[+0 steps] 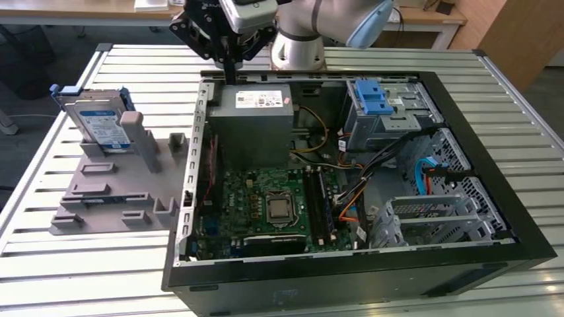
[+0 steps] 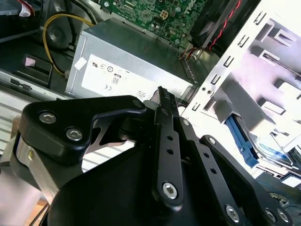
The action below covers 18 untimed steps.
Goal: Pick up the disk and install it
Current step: 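Reach for the disk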
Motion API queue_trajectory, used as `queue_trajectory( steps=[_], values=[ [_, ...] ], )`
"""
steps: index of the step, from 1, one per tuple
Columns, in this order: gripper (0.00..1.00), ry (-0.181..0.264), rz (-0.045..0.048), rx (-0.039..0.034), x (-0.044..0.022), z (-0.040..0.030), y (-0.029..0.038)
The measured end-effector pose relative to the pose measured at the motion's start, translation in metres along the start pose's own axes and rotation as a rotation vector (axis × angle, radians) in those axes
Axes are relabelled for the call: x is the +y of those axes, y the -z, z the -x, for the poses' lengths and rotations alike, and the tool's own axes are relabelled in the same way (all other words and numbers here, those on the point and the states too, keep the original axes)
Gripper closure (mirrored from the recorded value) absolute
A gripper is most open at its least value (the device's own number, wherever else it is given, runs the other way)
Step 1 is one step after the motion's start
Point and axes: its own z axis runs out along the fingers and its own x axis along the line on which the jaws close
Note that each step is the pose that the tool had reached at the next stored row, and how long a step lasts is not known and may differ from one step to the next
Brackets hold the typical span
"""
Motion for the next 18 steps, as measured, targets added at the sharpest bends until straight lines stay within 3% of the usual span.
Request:
queue_trajectory(
  steps=[18],
  values=[
    [0.89, 0.000, 0.0000, 0.0000, 0.0034, -0.0226, -0.0003]
  ],
)
